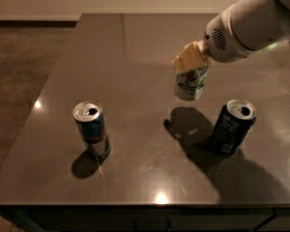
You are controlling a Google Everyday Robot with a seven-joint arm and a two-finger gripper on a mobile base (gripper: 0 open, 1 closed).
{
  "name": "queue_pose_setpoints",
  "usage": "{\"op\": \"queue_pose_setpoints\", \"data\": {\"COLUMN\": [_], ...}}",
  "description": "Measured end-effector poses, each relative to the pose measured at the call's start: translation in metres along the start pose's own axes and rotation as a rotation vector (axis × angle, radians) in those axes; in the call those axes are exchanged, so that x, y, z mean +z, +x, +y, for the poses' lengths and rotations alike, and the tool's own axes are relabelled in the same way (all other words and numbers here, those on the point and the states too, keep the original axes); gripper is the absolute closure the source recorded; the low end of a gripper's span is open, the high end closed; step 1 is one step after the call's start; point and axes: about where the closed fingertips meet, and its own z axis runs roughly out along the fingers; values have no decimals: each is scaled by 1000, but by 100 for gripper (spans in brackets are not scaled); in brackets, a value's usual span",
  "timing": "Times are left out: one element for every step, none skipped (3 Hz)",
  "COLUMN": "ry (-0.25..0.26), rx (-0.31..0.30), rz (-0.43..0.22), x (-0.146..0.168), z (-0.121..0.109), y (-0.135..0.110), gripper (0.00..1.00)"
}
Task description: Move 7up can near pepsi can
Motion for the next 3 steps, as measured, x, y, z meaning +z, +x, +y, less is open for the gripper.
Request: {"op": "queue_pose_setpoints", "data": {"ry": [2, -10, -8], "rx": [40, 55, 48], "rz": [10, 14, 10], "x": [-2, 4, 9], "z": [-9, -15, -20], "y": [22, 38, 44], "gripper": [100, 100, 82]}}
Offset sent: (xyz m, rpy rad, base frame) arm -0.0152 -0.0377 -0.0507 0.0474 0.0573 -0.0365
